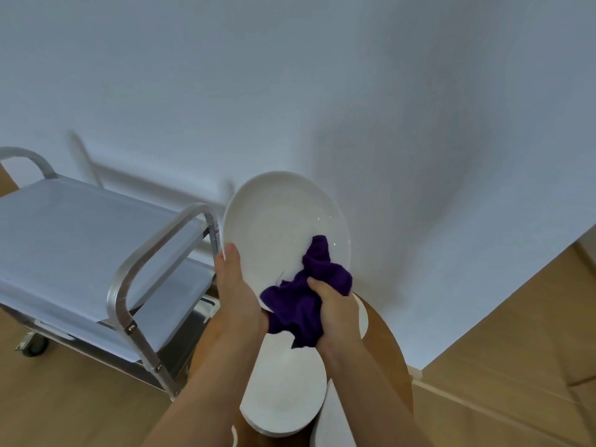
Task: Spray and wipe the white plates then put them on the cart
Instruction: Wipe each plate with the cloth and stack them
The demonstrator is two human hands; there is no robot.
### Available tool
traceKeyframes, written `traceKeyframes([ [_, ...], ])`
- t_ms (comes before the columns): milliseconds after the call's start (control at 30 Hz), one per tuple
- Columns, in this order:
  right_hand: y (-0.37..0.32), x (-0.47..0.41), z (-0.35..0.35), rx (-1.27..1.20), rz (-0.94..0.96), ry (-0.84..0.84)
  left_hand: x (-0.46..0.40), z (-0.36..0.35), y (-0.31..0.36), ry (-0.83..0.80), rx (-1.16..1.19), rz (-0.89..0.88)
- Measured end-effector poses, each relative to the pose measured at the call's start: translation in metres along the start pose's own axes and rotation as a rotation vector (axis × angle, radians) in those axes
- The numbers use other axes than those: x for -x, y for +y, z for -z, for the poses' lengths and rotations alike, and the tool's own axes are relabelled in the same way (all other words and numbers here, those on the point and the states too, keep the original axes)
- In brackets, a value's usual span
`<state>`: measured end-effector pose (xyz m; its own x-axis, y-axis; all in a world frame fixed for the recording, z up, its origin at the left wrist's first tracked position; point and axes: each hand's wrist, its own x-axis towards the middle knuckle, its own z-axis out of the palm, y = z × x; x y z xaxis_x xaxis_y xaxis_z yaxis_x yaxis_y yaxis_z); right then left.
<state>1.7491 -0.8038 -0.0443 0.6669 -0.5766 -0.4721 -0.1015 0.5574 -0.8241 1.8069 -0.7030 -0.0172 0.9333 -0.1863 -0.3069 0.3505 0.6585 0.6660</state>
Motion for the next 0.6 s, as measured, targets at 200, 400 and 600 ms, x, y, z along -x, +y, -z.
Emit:
traceKeyframes([
  [200,-0.033,-0.008,0.022,0.038,0.023,-0.002,-0.006,0.016,0.018,-0.334,-0.385,-0.05],
  [400,-0.072,-0.009,0.044,0.518,0.252,-0.16,-0.031,0.007,0.072,-0.385,-0.589,0.192],
  [600,-0.067,-0.006,0.035,0.355,0.274,-0.049,-0.035,0.011,0.054,-0.158,-0.396,0.236],
])
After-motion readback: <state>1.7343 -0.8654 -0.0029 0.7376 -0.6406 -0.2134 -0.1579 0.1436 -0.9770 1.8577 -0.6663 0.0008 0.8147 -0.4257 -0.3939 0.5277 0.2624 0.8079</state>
